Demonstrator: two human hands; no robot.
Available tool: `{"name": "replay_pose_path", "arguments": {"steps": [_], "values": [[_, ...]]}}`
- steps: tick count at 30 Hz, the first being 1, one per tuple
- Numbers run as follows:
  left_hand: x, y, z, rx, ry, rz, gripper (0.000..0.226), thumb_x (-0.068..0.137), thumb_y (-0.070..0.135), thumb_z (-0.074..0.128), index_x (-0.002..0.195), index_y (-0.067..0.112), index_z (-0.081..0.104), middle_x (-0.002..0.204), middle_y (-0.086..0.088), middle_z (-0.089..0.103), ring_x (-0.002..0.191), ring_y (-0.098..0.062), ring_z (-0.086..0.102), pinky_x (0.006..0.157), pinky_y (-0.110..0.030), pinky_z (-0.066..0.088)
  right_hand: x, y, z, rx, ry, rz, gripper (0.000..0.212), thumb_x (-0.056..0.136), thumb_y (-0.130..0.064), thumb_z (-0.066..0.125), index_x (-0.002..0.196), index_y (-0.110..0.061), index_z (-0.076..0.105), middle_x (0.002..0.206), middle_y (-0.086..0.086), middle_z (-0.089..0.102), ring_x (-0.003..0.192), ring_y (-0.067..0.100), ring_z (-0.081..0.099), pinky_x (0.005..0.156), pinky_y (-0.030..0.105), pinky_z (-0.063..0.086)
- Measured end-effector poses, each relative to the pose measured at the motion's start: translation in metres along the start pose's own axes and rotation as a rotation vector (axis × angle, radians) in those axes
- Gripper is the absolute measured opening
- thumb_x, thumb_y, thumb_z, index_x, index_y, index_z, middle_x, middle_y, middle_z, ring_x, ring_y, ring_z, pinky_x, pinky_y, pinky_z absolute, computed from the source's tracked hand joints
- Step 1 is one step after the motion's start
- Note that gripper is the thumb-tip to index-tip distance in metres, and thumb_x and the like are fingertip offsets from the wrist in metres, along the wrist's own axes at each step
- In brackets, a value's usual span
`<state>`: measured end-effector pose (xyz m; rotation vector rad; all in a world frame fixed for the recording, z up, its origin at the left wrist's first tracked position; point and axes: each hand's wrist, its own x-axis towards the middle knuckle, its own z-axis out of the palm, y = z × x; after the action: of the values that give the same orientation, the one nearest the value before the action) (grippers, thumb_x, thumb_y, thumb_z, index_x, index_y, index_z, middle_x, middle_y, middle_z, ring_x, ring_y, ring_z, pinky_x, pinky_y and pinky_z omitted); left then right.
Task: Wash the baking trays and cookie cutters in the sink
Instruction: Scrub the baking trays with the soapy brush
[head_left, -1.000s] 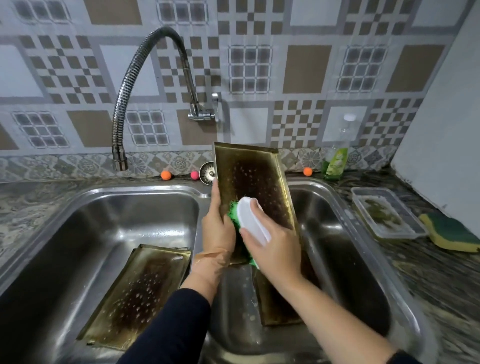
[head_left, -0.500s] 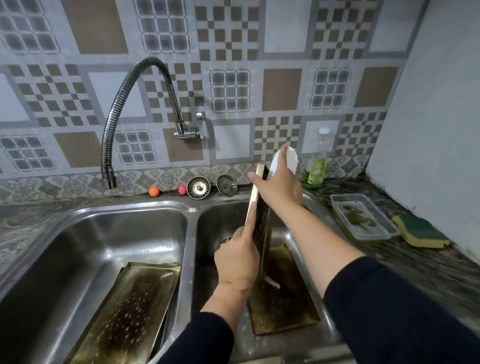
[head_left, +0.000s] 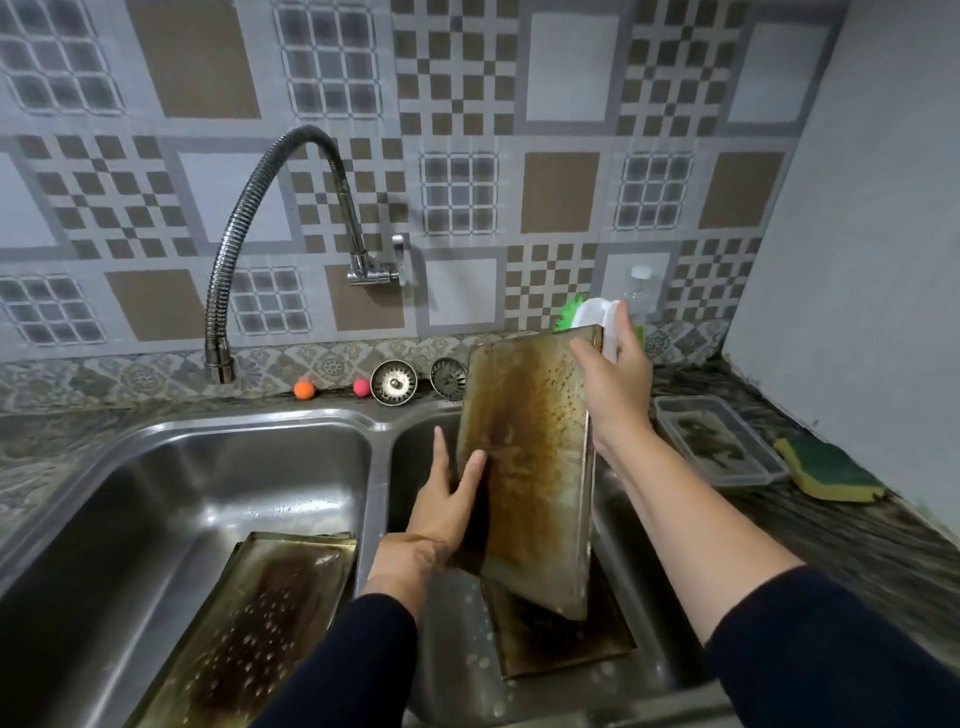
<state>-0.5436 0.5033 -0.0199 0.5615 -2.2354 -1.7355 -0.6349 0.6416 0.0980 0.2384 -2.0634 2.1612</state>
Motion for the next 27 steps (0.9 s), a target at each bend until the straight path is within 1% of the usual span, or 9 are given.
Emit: {"name": "replay_pose_path", "arguments": {"steps": [2, 6, 10, 14, 20, 22, 24, 26, 27], "values": [[-0.005, 0.001, 0.0, -0.098, 0.074, 0.111, 0.07, 0.089, 0.049, 0.055, 0.149, 0.044, 0.018, 0.138, 0.009, 0.049, 0.125, -0.01, 0.048, 0.108, -0.03, 0.035, 0.002, 0.003, -0.003, 0.016, 0.005, 0.02, 0.073, 0.089, -0.02, 0.06, 0.15, -0.033, 0.022, 0.154, -0.006, 0.03, 0.126, 0.008, 0.041, 0.09, 0.022, 0.035], [-0.004, 0.002, -0.007, -0.145, 0.199, 0.237, 0.056, 0.088, 0.036, 0.063, 0.14, 0.032, 0.045, 0.122, 0.016, 0.06, 0.109, 0.003, 0.057, 0.099, -0.025, 0.047, 0.013, 0.007, -0.023, -0.367, 0.113, -0.081, 0.066, 0.093, -0.043, 0.05, 0.15, -0.038, 0.018, 0.14, 0.0, 0.049, 0.104, 0.015, 0.055, 0.071, 0.025, 0.042], [0.006, 0.004, -0.021, -0.089, 0.337, 0.271, 0.056, 0.088, 0.035, 0.064, 0.141, 0.03, 0.045, 0.128, 0.017, 0.056, 0.113, 0.007, 0.052, 0.096, -0.007, 0.037, 0.03, 0.003, -0.048, -0.657, 0.196, -0.215, 0.07, 0.09, -0.049, 0.054, 0.15, -0.038, 0.02, 0.136, 0.001, 0.054, 0.117, 0.022, 0.054, 0.081, 0.029, 0.044], [0.017, 0.017, -0.01, -0.108, 0.36, 0.312, 0.053, 0.091, 0.033, 0.062, 0.141, 0.032, 0.045, 0.134, 0.011, 0.055, 0.122, -0.003, 0.052, 0.105, -0.021, 0.039, 0.01, 0.002, -0.032, -0.701, 0.003, -0.354, 0.071, 0.086, -0.036, 0.066, 0.145, -0.041, 0.027, 0.128, -0.004, 0.06, 0.1, 0.012, 0.058, 0.063, 0.01, 0.034], [0.038, 0.047, -0.014, -0.204, 0.41, 0.424, 0.047, 0.097, 0.023, 0.053, 0.142, 0.018, 0.044, 0.141, 0.006, 0.049, 0.132, -0.005, 0.044, 0.11, -0.024, 0.034, -0.081, 0.064, -0.016, -0.666, -0.243, -0.458, 0.073, 0.078, -0.036, 0.071, 0.139, -0.052, 0.033, 0.124, -0.008, 0.065, 0.101, 0.018, 0.065, 0.079, 0.029, 0.05], [0.037, 0.051, -0.016, -0.187, 0.424, 0.45, 0.045, 0.097, 0.023, 0.052, 0.142, 0.02, 0.044, 0.141, 0.007, 0.049, 0.131, -0.003, 0.043, 0.11, -0.023, 0.034, -0.068, 0.054, -0.012, -0.657, -0.236, -0.5, 0.073, 0.08, -0.035, 0.07, 0.14, -0.05, 0.031, 0.117, -0.009, 0.066, 0.098, 0.018, 0.064, 0.073, 0.024, 0.052], [0.032, 0.056, -0.006, -0.166, 0.374, 0.476, 0.045, 0.097, 0.023, 0.052, 0.141, 0.022, 0.044, 0.14, 0.007, 0.05, 0.129, -0.002, 0.045, 0.108, -0.02, 0.036, -0.034, 0.028, -0.003, -0.697, -0.169, -0.483, 0.07, 0.085, -0.035, 0.066, 0.142, -0.047, 0.028, 0.103, -0.009, 0.063, 0.086, 0.014, 0.061, 0.058, 0.007, 0.04], [0.026, 0.061, 0.009, -0.158, 0.341, 0.492, 0.044, 0.097, 0.021, 0.052, 0.14, 0.022, 0.045, 0.139, 0.007, 0.051, 0.126, 0.001, 0.046, 0.105, -0.014, 0.037, 0.009, -0.002, 0.003, -0.682, -0.089, -0.461, 0.067, 0.088, -0.035, 0.064, 0.144, -0.045, 0.029, 0.102, -0.006, 0.064, 0.081, 0.011, 0.058, 0.053, 0.005, 0.036], [0.023, 0.063, 0.016, -0.165, 0.339, 0.499, 0.043, 0.098, 0.02, 0.052, 0.14, 0.02, 0.045, 0.138, 0.008, 0.051, 0.126, 0.003, 0.045, 0.104, -0.011, 0.035, 0.024, -0.015, 0.007, -0.651, -0.064, -0.453, 0.066, 0.088, -0.035, 0.063, 0.143, -0.044, 0.03, 0.108, -0.003, 0.066, 0.084, 0.013, 0.059, 0.057, 0.011, 0.043]]}}
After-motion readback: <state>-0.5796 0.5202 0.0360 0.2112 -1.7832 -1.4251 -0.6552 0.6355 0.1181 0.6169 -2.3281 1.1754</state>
